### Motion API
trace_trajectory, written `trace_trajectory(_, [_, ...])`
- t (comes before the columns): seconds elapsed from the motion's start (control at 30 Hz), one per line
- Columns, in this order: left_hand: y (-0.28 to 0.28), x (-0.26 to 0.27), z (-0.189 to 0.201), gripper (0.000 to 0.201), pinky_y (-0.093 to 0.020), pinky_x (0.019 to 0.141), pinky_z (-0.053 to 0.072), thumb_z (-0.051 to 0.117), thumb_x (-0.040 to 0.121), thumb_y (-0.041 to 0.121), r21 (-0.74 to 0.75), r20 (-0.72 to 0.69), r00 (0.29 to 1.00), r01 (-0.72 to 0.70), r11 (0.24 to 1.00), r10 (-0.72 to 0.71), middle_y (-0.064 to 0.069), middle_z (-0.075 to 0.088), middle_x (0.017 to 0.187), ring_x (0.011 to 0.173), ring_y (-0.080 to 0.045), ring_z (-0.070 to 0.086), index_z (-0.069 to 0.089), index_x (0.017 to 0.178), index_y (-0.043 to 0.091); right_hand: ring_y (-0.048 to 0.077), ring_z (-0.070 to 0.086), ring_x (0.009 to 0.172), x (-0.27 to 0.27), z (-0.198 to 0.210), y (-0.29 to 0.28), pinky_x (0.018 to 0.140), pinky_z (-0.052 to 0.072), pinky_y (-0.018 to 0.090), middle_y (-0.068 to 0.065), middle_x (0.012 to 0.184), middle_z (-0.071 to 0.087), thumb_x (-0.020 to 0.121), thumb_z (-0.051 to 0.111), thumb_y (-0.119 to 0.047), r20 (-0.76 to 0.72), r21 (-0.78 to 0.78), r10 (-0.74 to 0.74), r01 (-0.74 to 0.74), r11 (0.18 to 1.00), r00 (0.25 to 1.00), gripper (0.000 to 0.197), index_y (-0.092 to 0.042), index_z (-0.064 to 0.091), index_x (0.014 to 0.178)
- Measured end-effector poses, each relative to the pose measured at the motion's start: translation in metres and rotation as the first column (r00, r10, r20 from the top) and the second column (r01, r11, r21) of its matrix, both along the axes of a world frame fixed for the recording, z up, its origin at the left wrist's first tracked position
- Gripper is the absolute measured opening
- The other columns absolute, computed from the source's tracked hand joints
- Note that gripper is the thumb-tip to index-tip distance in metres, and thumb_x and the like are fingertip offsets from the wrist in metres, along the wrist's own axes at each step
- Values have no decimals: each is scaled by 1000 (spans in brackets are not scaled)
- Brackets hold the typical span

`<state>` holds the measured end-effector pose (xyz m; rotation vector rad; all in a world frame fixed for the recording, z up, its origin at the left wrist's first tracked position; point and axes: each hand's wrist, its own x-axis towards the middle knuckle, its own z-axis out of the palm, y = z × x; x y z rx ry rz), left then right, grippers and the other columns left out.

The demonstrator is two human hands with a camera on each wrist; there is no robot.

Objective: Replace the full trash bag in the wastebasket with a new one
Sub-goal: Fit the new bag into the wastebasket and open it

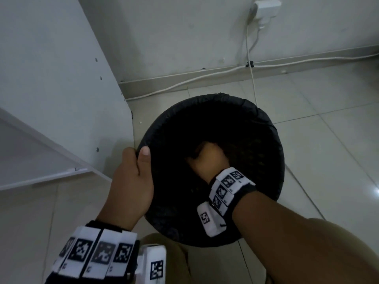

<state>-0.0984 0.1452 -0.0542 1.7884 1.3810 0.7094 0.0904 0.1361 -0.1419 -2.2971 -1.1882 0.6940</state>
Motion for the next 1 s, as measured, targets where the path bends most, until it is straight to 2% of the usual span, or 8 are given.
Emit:
trace_trajectory(0.13, [-6, -1, 0, 51, -15, 51, 38, 24, 97, 52, 8, 2, 1000, 16, 1000, -16, -8, 50, 71, 58, -12, 49, 42, 89, 6, 30, 25, 147, 14, -43, 13, 120, 23, 44, 8, 163, 19, 95, 44, -62, 0, -516, 327, -280, 809, 945, 79, -20, 17, 156])
trace_trajectory(0.3, [-8, -2, -4, 52, -12, 53, 41, 23, 95, 53, 28, 5, 1000, 25, 999, -25, -10, 54, 72, 69, -11, 55, 44, 90, 6, 30, 15, 150, 5, -56, 27, 122, 16, 44, 3, 164, 11, 86, 48, -73, -159, -371, 248, -291, 882, 956, 97, -25, 5, 157])
trace_trajectory(0.47, [1, 2, -2, 52, -17, 52, 33, 23, 96, 54, 30, -19, 1000, 5, 1000, -4, -8, 53, 75, 65, -10, 53, 44, 91, 6, 28, 36, 141, 15, -55, 31, 115, 32, 38, 4, 158, 32, 64, 63, -82, -210, -292, 156, -214, 932, 965, 112, -29, 22, 155])
trace_trajectory(0.63, [16, 3, 0, 54, -25, 57, 32, 24, 102, 51, -16, -38, 999, -37, 999, 36, -10, 54, 82, 72, -13, 52, 46, 96, 2, 23, 65, 103, 28, 4, 2, 79, 47, 23, 9, 115, 69, 86, 68, -38, -76, -208, 243, -254, 945, 967, 41, -12, 67, 118])
trace_trajectory(0.73, [21, 5, -2, 52, -24, 58, 30, 25, 104, 49, -19, -46, 996, -75, 997, 74, -7, 54, 83, 73, -10, 50, 47, 95, 3, 19, 66, 89, 33, 60, -30, 79, 51, 27, 2, 93, 71, 84, 67, -39, 101, 42, 162, -167, 985, 982, 29, -15, 70, 99])
trace_trajectory(0.83, [20, 4, -4, 50, -34, 62, 32, 26, 104, 47, 0, -38, 994, -100, 995, 100, -5, 53, 82, 74, -11, 50, 48, 95, 4, 24, 56, 101, 40, 109, -65, 86, 41, 34, 5, 105, 63, 80, 69, -39, 467, 457, -123, -120, 881, 876, 37, -16, 63, 108])
trace_trajectory(0.93, [19, 4, -8, 51, -37, 71, 35, 28, 104, 50, -2, -46, 990, -133, 991, 132, -4, 52, 82, 76, -22, 52, 48, 94, 4, 35, 44, 126, 61, 118, -77, 97, 39, 48, 13, 136, 48, 84, 63, -49, 538, 265, -196, 57, 963, 820, 66, -13, 45, 136])
trace_trajectory(1.0, [14, 5, -11, 53, -36, 69, 36, 34, 102, 52, 40, -53, 986, -158, 987, 160, -6, 54, 84, 82, -31, 54, 48, 94, 2, 38, 54, 114, 75, 108, -74, 85, 46, 46, 14, 124, 55, 94, 53, -44, 415, 52, -93, 79, 996, 905, 54, -13, 40, 136])
